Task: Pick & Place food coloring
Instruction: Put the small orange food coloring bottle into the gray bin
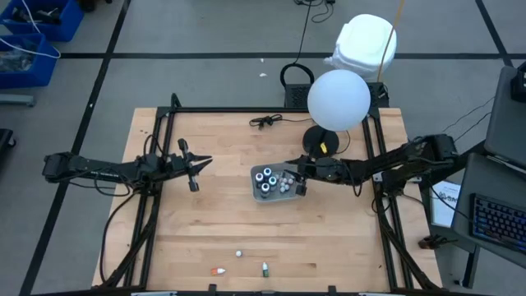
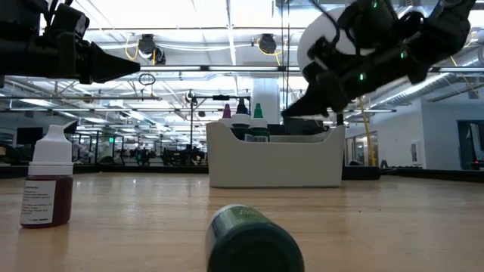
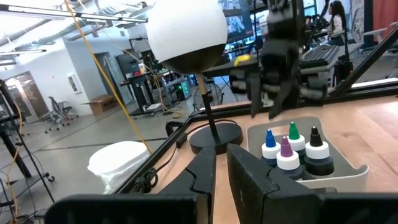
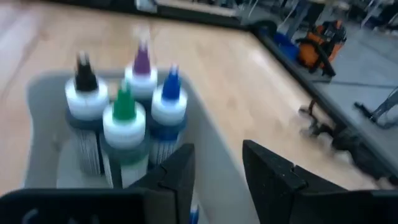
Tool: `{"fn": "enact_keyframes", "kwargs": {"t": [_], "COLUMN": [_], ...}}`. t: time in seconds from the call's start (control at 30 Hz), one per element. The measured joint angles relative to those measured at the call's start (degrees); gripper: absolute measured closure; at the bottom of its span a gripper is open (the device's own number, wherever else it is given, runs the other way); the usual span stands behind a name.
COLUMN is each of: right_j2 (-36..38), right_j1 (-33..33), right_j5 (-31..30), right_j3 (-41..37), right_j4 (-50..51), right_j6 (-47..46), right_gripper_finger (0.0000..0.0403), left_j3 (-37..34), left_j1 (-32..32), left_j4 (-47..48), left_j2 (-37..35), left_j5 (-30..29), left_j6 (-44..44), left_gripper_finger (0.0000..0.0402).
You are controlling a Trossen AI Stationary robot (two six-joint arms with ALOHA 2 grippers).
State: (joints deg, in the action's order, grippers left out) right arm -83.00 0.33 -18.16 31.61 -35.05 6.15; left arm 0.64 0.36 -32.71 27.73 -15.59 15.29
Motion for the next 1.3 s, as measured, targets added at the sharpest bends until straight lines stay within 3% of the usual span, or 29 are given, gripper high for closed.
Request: {"fn": "enact_keyframes", "kwargs": {"t": [0.13, 0.33, 0.5, 0.63, 0.97, 1.17, 1.3], "right_j2": [9.96, 30.04, 44.37, 51.96, 57.16, 57.02, 56.72], "right_j1": [1.13, -1.23, -4.57, -5.26, -5.12, -5.1, -5.1], "right_j5": [0.44, 2.65, 4.88, 4.97, 10.73, 10.92, 10.94], "right_j3": [1.01, -1.86, -6.82, -14.49, -30.5, -30.49, -30.51], "right_j4": [9.03, 18.63, 25.16, 23.05, -0.33, 0.63, 1.37], "right_j6": [0.73, 0.74, -1.73, -4.85, -7.17, -6.47, -6.05], "right_gripper_finger": [0.0312, 0.0393, 0.0397, 0.0401, 0.0402, 0.0403, 0.0403], "left_j3": [0.0, 0.0, -0.01, 0.0, 0.0, 0.0, 0.0], "left_j1": [0.0, 0.05, 0.05, 0.05, 0.04, 0.03, 0.02], "left_j4": [0.8, 1.69, 1.51, 1.2, 1.25, 1.21, 1.55], "left_j2": [0.02, 0.02, 0.01, 0.02, 0.01, 0.01, 0.58], "left_j5": [0.0, -0.02, -0.1, -0.98, -0.94, 0.55, -0.5], "left_j6": [0.0, -0.02, -2.72, -1.25, -0.54, -3.18, -10.11], "left_gripper_finger": [0.0353, 0.0353, 0.0353, 0.0353, 0.0353, 0.0353, 0.0353]}}
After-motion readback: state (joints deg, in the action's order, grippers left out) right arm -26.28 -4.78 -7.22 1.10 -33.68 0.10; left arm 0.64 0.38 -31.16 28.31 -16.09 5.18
